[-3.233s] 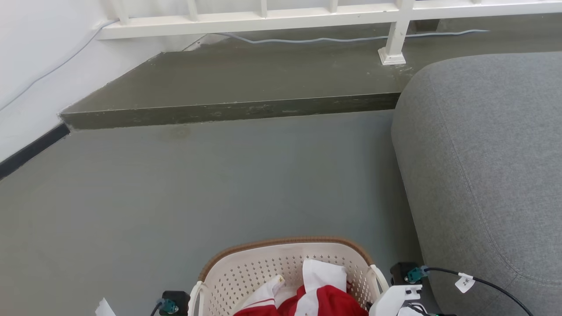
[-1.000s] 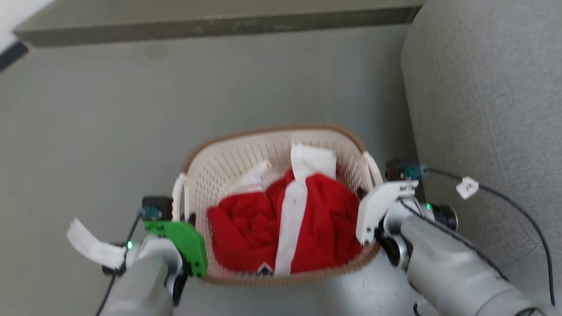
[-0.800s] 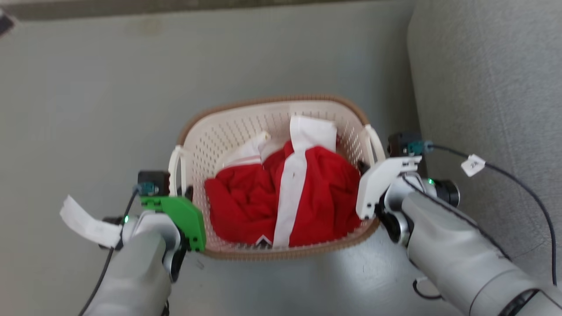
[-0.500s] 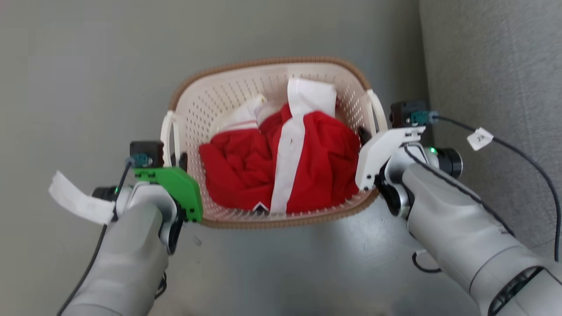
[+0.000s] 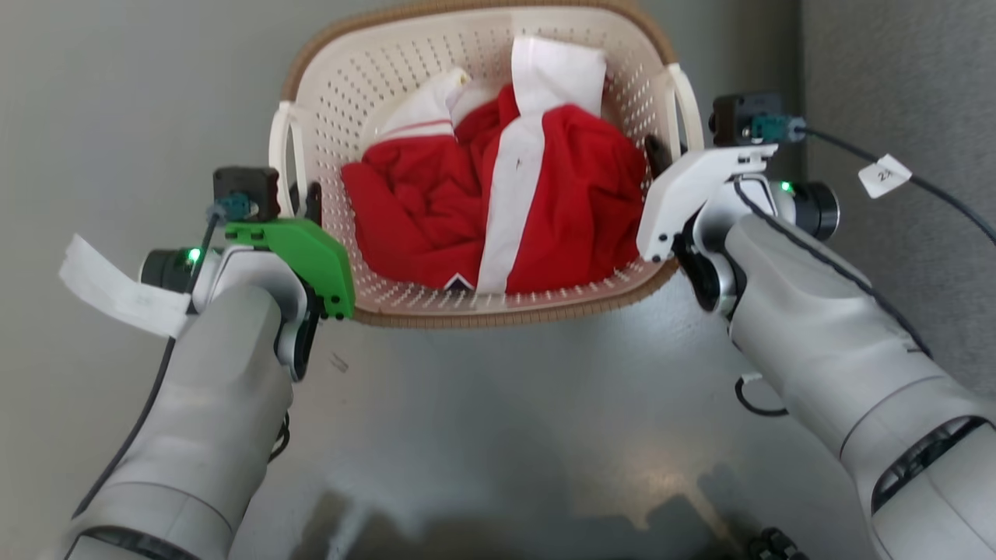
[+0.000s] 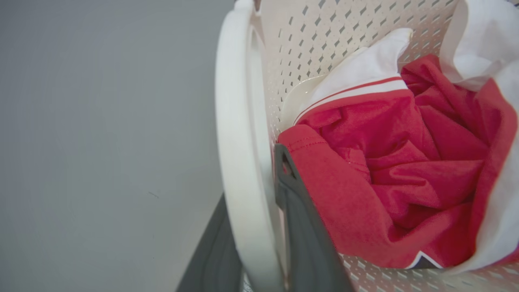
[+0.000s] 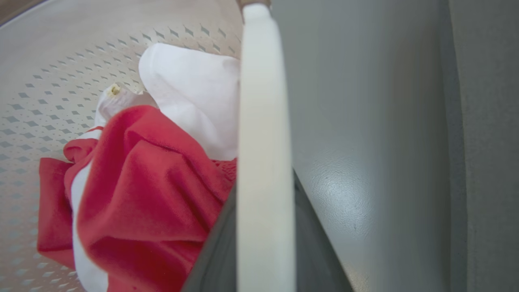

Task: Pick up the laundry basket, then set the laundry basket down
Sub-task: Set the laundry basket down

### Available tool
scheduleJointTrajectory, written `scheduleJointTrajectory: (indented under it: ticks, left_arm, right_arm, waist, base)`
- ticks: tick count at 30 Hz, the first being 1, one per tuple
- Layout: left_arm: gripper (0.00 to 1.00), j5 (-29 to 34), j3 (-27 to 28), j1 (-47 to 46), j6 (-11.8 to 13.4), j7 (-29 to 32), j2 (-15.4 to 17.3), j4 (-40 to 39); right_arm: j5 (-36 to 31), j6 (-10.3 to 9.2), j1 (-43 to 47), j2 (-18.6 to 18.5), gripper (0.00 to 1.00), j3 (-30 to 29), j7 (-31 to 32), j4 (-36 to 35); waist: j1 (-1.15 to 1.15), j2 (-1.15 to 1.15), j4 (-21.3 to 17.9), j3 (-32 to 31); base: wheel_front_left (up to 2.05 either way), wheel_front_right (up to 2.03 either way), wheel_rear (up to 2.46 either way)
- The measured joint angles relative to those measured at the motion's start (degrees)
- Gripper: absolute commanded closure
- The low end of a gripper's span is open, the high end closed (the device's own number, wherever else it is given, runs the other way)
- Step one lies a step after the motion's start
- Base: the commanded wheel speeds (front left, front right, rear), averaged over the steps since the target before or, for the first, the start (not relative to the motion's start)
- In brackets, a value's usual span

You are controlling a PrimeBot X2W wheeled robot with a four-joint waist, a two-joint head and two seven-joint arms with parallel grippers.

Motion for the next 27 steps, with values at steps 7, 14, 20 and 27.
scheduleJointTrajectory:
  ticks: [7, 14, 20, 27]
  left_arm:
    - [1.0, 0.11, 0.02, -2.64, 0.01, -0.41, 0.0, -0.16]
    - [1.0, 0.98, -0.02, -5.68, 0.07, -1.0, 0.01, -0.45]
    - [1.0, 1.04, -0.3, -5.69, 0.07, -1.51, -0.07, 0.09]
    - [1.0, 1.04, -0.49, -5.69, 0.05, -2.0, -0.23, 0.49]
  right_arm:
    - [-0.18, 0.01, -2.81, -0.04, 1.0, -0.37, -0.58, 0.7]
    - [-0.47, 0.01, -5.73, -0.18, 1.0, -0.59, -1.89, 1.47]
    - [-0.48, 0.02, -5.74, -0.1, 1.0, -0.31, -2.6, 2.4]
    - [-0.47, 0.09, -5.73, 0.01, 1.0, 0.03, -3.11, 3.07]
  waist:
    - [0.0, 0.0, 0.33, 5.13]
    - [0.0, 0.0, 0.71, 10.1]
    - [0.0, 0.0, 1.11, 13.22]
    - [0.0, 0.0, 1.55, 14.86]
  base:
    - [0.0, 0.0, 0.0]
    - [0.0, 0.0, 0.0]
    - [0.0, 0.0, 0.0]
    - [0.0, 0.0, 0.0]
